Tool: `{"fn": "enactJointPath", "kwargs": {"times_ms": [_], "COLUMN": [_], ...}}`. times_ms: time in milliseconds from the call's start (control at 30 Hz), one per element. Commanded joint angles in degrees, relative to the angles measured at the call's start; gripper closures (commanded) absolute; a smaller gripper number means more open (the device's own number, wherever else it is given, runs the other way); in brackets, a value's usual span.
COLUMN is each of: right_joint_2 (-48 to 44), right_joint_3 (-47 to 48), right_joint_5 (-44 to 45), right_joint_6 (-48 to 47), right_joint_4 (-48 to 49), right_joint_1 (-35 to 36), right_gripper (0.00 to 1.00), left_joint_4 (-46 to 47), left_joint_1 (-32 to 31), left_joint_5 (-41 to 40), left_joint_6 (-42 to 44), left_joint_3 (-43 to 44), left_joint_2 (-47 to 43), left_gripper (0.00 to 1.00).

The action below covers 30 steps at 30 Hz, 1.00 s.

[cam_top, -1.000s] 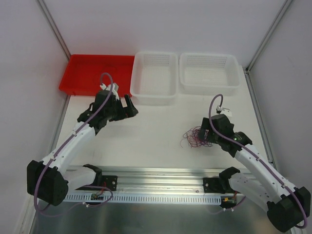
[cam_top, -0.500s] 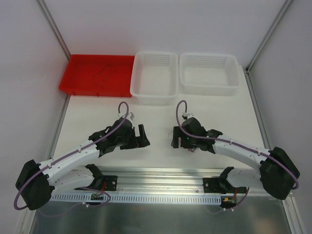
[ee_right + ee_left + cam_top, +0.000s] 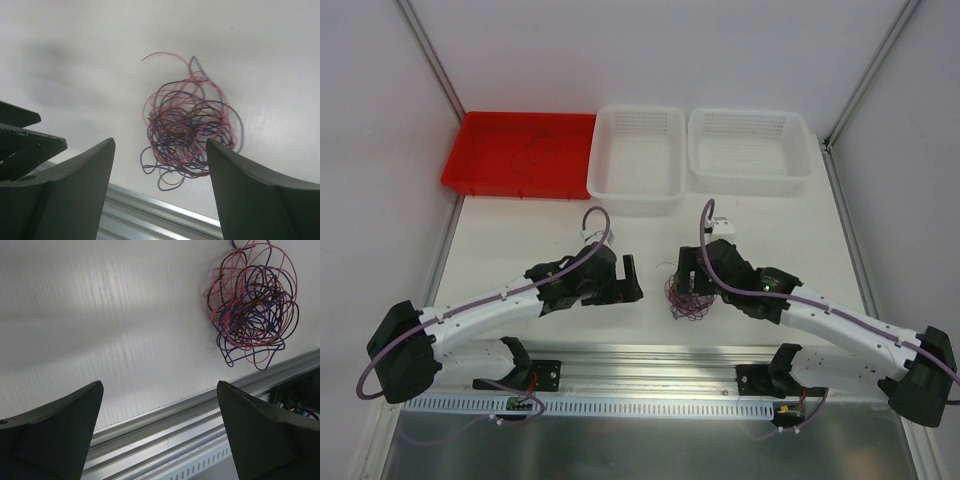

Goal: Untangle the cables

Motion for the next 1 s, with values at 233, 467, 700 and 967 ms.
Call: {"fn": "enactJointPath", "kwargs": {"times_ms": [233, 467, 700, 967], "right_joint_2": [-8.4, -3.2, 1.0, 7.2], "right_joint_3": [-5.2, -8.1, -9.2, -8.9], "right_joint_5": [5.6, -1.5, -5.2, -8.0], "right_joint_6": [1.2, 2.3, 0.7, 0.6], "right_joint_4": [-5.8, 1.6, 7.7, 10.0], "right_joint_1": [-11.0, -16.4, -18.3, -18.6], "right_gripper": [0.44, 0.54, 0.59, 0.61], "left_joint_4": [2.5, 3.3, 4.5, 5.3], "left_joint_1": [-6.2, -8.0, -8.5, -8.7], "left_joint_5": [-2.1, 0.2, 1.4, 2.2], "left_joint_6": [3.3, 3.6, 2.3, 1.9], "left_joint_3": [17.7, 24.1, 24.1, 24.1], "left_joint_2": [17.1, 30.2, 34.6, 37.4], "left_gripper": [0.08, 0.18, 0.40, 0.58]}}
